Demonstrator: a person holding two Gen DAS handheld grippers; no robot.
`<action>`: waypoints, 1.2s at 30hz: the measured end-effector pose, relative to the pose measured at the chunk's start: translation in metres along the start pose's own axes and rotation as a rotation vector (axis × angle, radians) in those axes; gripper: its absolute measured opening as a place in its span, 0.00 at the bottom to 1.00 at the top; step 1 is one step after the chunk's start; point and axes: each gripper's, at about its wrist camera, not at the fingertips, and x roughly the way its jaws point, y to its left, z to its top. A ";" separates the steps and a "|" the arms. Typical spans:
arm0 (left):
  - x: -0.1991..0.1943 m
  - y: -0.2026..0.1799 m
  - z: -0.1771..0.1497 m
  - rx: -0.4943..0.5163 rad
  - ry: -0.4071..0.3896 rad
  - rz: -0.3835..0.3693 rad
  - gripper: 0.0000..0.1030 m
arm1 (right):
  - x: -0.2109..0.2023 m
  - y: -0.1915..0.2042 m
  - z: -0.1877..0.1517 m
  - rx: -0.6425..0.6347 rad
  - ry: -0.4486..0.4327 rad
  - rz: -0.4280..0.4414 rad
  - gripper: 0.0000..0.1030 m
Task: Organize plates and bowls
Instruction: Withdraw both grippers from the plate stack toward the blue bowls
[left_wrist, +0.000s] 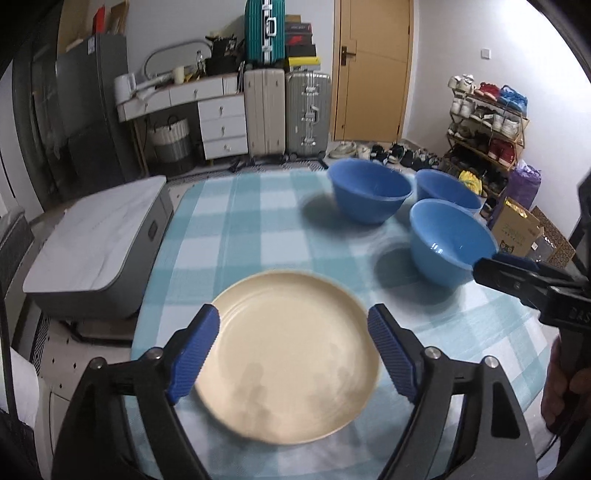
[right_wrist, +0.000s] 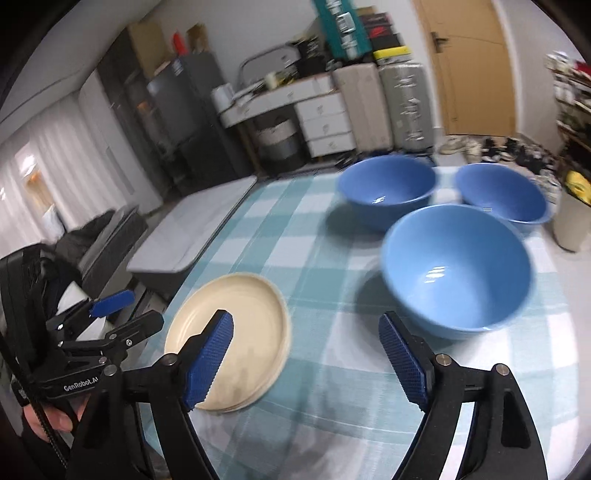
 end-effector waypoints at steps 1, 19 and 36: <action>-0.001 -0.006 0.004 -0.006 -0.015 0.005 0.92 | -0.011 -0.007 0.000 0.014 -0.031 -0.010 0.82; -0.004 -0.078 0.009 -0.026 -0.132 -0.046 1.00 | -0.074 -0.030 -0.029 -0.170 -0.192 -0.202 0.99; 0.048 -0.091 0.016 -0.026 -0.005 -0.062 1.00 | -0.057 -0.061 -0.023 -0.161 -0.194 -0.273 0.99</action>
